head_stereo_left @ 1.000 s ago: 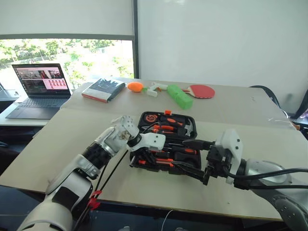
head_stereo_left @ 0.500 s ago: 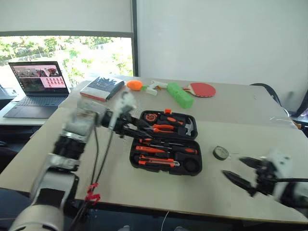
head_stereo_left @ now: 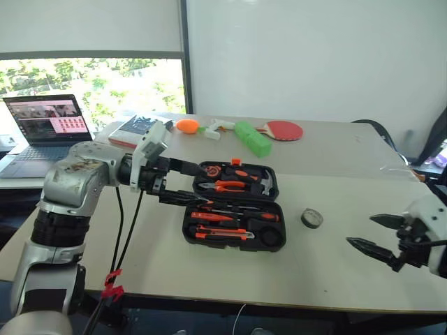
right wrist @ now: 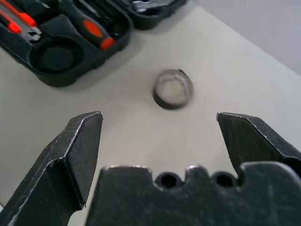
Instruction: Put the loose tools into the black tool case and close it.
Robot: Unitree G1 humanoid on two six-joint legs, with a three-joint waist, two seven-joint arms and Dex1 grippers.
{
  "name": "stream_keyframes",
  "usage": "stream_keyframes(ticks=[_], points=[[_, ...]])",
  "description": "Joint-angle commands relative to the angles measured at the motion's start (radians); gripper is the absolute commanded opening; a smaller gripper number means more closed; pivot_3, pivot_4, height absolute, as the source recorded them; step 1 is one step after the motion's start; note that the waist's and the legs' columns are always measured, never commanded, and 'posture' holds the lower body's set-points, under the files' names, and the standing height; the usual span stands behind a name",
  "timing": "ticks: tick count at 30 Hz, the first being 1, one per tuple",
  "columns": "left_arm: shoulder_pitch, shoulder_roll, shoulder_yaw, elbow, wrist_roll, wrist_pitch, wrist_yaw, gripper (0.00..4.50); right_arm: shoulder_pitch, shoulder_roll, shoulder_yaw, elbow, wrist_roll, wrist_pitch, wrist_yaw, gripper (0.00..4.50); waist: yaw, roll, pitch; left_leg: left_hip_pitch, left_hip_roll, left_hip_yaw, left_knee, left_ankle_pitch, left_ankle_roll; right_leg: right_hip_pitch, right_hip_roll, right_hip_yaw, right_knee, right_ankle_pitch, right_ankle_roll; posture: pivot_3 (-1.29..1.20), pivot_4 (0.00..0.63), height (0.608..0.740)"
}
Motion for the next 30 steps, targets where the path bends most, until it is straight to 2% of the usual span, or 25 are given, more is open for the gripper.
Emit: stream_keyframes(ticks=[1, 5, 6, 7, 10, 20, 21, 22, 28, 30], points=[[-0.007, 0.008, 0.014, -0.064, -0.021, -0.024, 0.033, 4.48, -0.192, -0.008, 0.208, 0.097, -0.081, 0.045, -0.004, 4.50, 0.003, 0.000, 0.000, 0.000, 0.000, 0.000, 0.000, 0.000, 0.000, 0.000, 0.000, 0.000, 0.000, 0.000, 0.000, 0.00, 0.150, 0.736], [-0.002, 0.018, 0.019, -0.096, -0.046, -0.011, 0.050, 4.48, -0.356, 0.011, 0.391, 0.221, -0.174, 0.044, 0.033, 4.50, 0.013, 0.000, 0.000, -0.002, -0.001, 0.000, 0.000, 0.000, 0.000, -0.002, -0.001, -0.001, -0.001, -0.001, 0.001, 0.00, 0.150, 0.736], [0.001, 0.024, 0.020, -0.106, -0.051, -0.009, 0.055, 4.50, -0.396, 0.021, 0.439, 0.265, -0.205, 0.044, 0.043, 4.00, 0.015, 0.001, 0.000, -0.003, -0.001, 0.000, 0.000, 0.000, 0.000, -0.002, -0.001, -0.001, -0.001, -0.001, 0.001, 0.00, 0.150, 0.736], [0.004, 0.029, 0.020, -0.114, -0.056, -0.008, 0.059, 4.50, -0.429, 0.029, 0.478, 0.305, -0.232, 0.041, 0.049, 3.88, 0.016, 0.000, 0.000, -0.003, -0.001, 0.001, 0.000, 0.000, 0.000, -0.002, -0.002, -0.001, -0.002, -0.001, 0.001, 0.00, 0.150, 0.736], [0.011, 0.043, 0.023, -0.129, -0.068, -0.004, 0.073, 4.50, -0.488, 0.050, 0.545, 0.402, -0.296, 0.018, 0.062, 2.92, 0.015, 0.001, 0.001, -0.004, -0.001, 0.001, 0.000, 0.000, 0.001, -0.002, -0.002, -0.001, -0.002, -0.001, 0.002, 0.00, 0.150, 0.736], [0.026, 0.059, 0.017, -0.150, -0.095, -0.012, 0.104, 4.50, -0.590, 0.158, 0.577, 0.603, -0.385, -0.052, 0.072, 2.92, 0.008, 0.001, 0.001, -0.003, -0.001, 0.001, 0.000, 0.000, 0.001, -0.002, -0.001, -0.001, -0.001, -0.001, 0.002, 0.00, 0.150, 0.736], [0.023, 0.058, 0.015, -0.147, -0.094, -0.014, 0.106, 4.50, -0.595, 0.168, 0.577, 0.618, -0.393, -0.061, 0.069, 2.65, 0.007, 0.001, 0.001, -0.003, -0.001, 0.001, 0.000, 0.000, 0.001, -0.002, -0.001, -0.001, -0.001, -0.001, 0.002, 0.00, 0.150, 0.736], [0.020, 0.057, 0.012, -0.144, -0.093, -0.016, 0.107, 4.50, -0.597, 0.173, 0.578, 0.627, -0.399, -0.069, 0.069, 2.65, 0.006, 0.001, 0.001, -0.003, -0.001, 0.001, 0.000, 0.000, 0.001, -0.002, -0.001, -0.001, -0.001, -0.001, 0.002, 0.00, 0.150, 0.736], [0.015, 0.056, 0.002, -0.135, -0.088, -0.028, 0.107, 4.50, -0.576, 0.150, 0.537, 0.573, -0.378, -0.061, 0.109, 0.85, 0.006, 0.001, 0.001, -0.002, -0.001, 0.001, 0.000, 0.000, 0.000, -0.001, -0.002, -0.001, 0.000, -0.001, 0.002, 0.00, 0.150, 0.736], [0.018, 0.058, -0.002, -0.130, -0.084, -0.034, 0.104, 4.50, -0.569, 0.136, 0.515, 0.525, -0.356, -0.043, 0.131, 0.12, 0.008, 0.001, 0.001, -0.002, -0.001, 0.001, 0.000, 0.000, 0.000, -0.001, -0.002, -0.001, 0.000, -0.001, 0.002, 0.00, 0.150, 0.736]])
